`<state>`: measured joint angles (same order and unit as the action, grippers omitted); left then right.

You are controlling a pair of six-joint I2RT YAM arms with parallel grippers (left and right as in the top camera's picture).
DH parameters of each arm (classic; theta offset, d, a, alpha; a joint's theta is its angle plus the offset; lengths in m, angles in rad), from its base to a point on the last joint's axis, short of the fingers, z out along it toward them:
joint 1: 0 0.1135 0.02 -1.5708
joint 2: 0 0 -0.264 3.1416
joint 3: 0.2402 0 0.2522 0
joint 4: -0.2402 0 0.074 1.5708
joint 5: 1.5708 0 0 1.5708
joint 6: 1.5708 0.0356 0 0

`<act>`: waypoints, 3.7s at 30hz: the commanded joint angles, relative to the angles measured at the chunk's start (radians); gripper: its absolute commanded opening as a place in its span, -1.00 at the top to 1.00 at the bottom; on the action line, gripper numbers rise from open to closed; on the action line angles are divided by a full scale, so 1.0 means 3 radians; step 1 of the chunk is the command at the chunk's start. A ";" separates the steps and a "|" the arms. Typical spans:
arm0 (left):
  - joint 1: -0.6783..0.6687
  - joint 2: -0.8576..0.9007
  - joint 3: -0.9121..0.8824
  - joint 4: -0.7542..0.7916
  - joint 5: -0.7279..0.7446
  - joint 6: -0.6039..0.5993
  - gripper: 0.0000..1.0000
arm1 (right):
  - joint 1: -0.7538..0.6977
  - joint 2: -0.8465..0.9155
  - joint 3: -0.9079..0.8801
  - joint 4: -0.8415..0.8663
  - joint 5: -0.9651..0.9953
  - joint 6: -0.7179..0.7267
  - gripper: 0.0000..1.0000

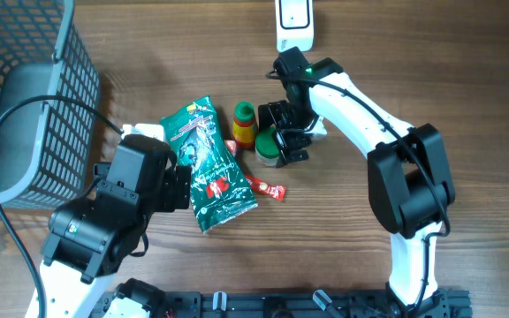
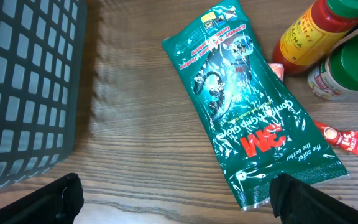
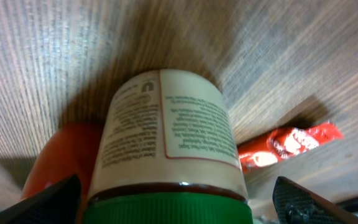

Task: Scan the item barcode

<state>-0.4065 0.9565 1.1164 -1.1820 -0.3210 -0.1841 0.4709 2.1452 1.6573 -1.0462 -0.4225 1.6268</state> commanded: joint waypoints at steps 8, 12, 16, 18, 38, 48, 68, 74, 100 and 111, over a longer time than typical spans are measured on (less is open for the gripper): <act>-0.0004 -0.0003 0.0000 0.0010 -0.0032 0.0041 -1.00 | 0.0022 0.0061 0.0010 -0.0043 0.0254 -0.0712 -0.58; -0.0004 -0.0003 0.0000 0.0010 -0.0032 0.0041 -1.00 | 0.0022 0.0061 0.0010 -0.0055 -0.0177 -0.0640 -0.86; -0.0004 -0.0003 0.0000 0.0010 -0.0032 0.0041 -1.00 | 0.0023 0.0061 0.0010 -0.0052 -0.0248 -0.0409 -0.99; -0.0004 -0.0003 0.0000 0.0010 -0.0032 0.0041 -1.00 | 0.0023 0.0061 0.0010 -0.0056 -0.0193 -0.0343 -0.91; -0.0004 -0.0003 0.0000 0.0010 -0.0032 0.0041 -1.00 | -0.0187 -0.0088 0.0061 -0.0427 0.0913 -0.3891 -0.32; -0.0004 -0.0003 0.0000 0.0010 -0.0032 0.0041 -1.00 | -0.0188 -0.0116 0.0070 -0.0977 0.2155 -0.5061 -1.00; -0.0004 -0.0003 0.0000 0.0010 -0.0032 0.0041 -1.00 | -0.0221 -0.0942 0.0181 -0.1137 0.1588 -0.0415 -0.99; -0.0004 -0.0003 0.0000 0.0010 -0.0032 0.0041 -1.00 | -0.0263 -0.0942 -0.0532 -0.0399 0.1573 -0.0272 -0.99; -0.0004 -0.0003 0.0000 0.0010 -0.0032 0.0041 -1.00 | -0.0506 -0.0464 -0.0938 0.0384 0.1095 -0.0548 -0.85; -0.0004 -0.0003 0.0000 0.0010 -0.0032 0.0041 -1.00 | -0.0514 -0.0477 -0.1108 0.0479 0.1069 -0.1002 -0.21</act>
<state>-0.4065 0.9565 1.1164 -1.1820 -0.3210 -0.1841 0.3180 1.9877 1.3357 -0.9035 -0.1123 1.4181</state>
